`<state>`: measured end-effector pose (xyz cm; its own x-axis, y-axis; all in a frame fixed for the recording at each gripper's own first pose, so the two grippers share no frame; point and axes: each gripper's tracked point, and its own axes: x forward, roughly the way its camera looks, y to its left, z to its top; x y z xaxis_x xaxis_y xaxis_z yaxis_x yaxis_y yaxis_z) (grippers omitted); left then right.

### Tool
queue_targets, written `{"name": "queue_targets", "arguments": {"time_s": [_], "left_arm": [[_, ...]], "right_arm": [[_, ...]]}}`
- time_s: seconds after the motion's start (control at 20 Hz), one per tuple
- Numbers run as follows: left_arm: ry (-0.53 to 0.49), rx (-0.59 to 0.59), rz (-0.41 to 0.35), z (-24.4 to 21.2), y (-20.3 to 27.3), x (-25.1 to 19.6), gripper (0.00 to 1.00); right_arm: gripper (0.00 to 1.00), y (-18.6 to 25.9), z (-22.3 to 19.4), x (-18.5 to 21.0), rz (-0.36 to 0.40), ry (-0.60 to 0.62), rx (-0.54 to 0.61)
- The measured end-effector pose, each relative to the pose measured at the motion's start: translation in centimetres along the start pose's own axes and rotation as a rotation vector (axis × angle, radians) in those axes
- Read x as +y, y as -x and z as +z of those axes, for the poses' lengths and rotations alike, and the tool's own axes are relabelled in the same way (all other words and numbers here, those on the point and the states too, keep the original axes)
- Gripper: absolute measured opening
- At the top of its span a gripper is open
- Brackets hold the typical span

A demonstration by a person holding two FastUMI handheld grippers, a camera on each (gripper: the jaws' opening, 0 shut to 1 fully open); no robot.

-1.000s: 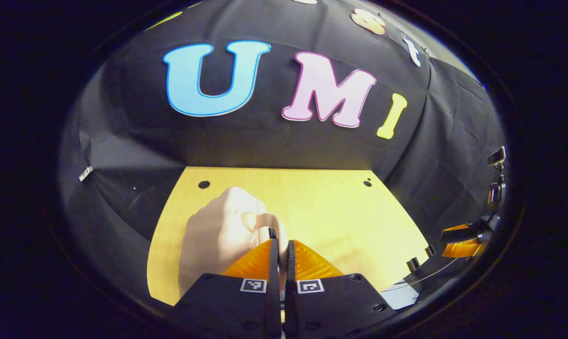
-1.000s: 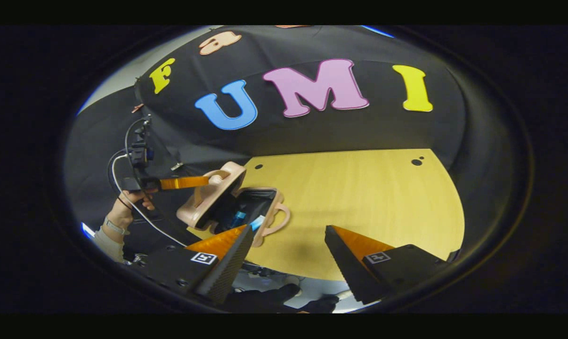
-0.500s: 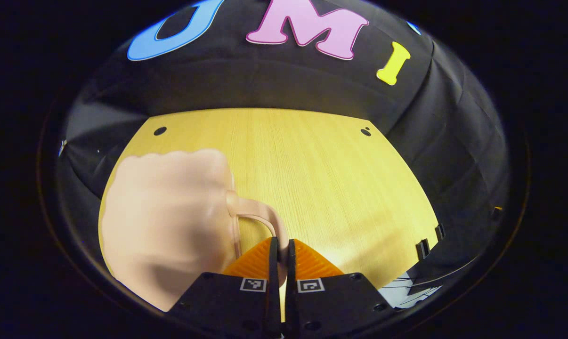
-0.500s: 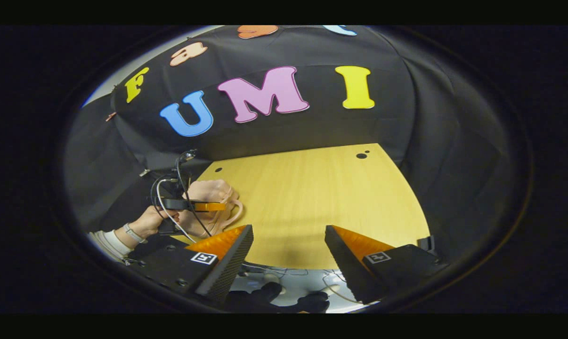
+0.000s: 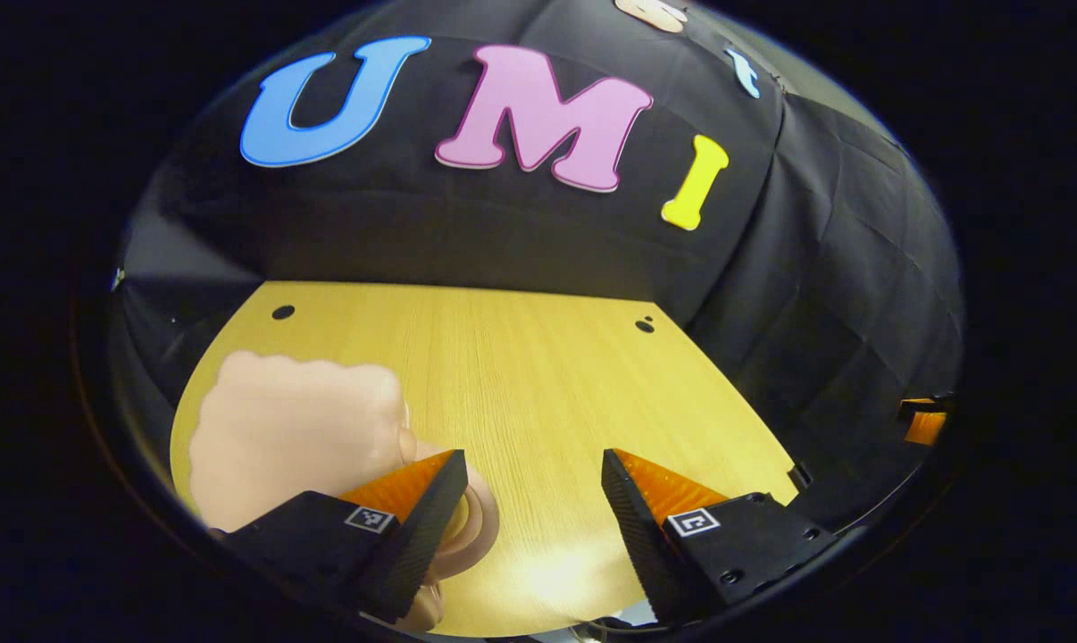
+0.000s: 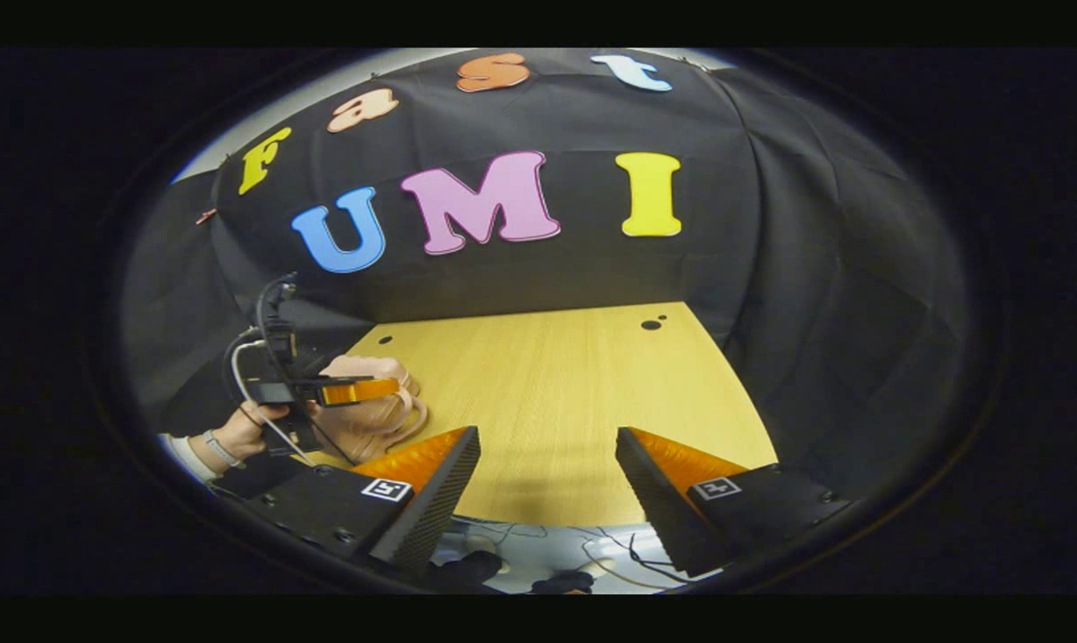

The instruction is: First open the suitcase, pack the skin care products into it, and then close the suitcase.

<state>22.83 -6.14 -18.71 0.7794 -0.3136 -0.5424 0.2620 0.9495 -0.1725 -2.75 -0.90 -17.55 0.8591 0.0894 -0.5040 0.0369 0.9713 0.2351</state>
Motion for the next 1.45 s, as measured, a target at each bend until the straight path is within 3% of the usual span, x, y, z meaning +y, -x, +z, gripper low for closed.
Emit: {"name": "queue_targets", "arguments": {"time_s": [0.25, 0.5, 0.7, 0.85, 0.95, 1.1, 1.25, 1.4, 1.45], "left_arm": [[-0.005, -0.160, 0.017, 4.7, 6.5, -1.9, 0.96], [-0.030, -0.361, 0.106, 10.2, 13.8, -2.4, 0.96], [-0.054, -0.526, 0.254, 14.1, 20.2, -0.7, 0.96], [-0.156, -0.653, 0.408, 16.4, 25.6, 1.0, 0.96], [-0.189, -0.672, 0.438, 16.1, 28.0, 0.2, 0.95], [-0.105, -0.672, 0.403, 15.4, 28.5, -0.2, 0.95], [-0.069, -0.641, 0.466, 13.9, 28.9, 2.3, 0.96], [-0.086, -0.691, 0.529, 15.0, 31.1, 3.4, 0.96], [-0.100, -0.701, 0.563, 15.2, 31.6, 4.3, 0.96]], "right_arm": [[0.98, -0.4, 4.4, 0.9, -0.059, 0.077, -0.157], [0.97, 1.4, 9.4, 2.2, -0.075, 0.115, -0.336], [0.97, 2.8, 13.1, 3.4, -0.091, 0.118, -0.461], [0.97, 3.2, 14.6, 4.2, -0.081, 0.132, -0.514], [0.97, 3.1, 15.0, 5.2, -0.053, 0.124, -0.517], [0.97, 3.1, 15.8, 6.1, -0.027, 0.135, -0.550], [0.97, 3.5, 15.9, 6.2, -0.021, 0.175, -0.567], [0.96, 3.7, 16.4, 5.6, -0.038, 0.204, -0.592], [0.92, 3.9, 16.4, 5.4, -0.045, 0.201, -0.593]]}}
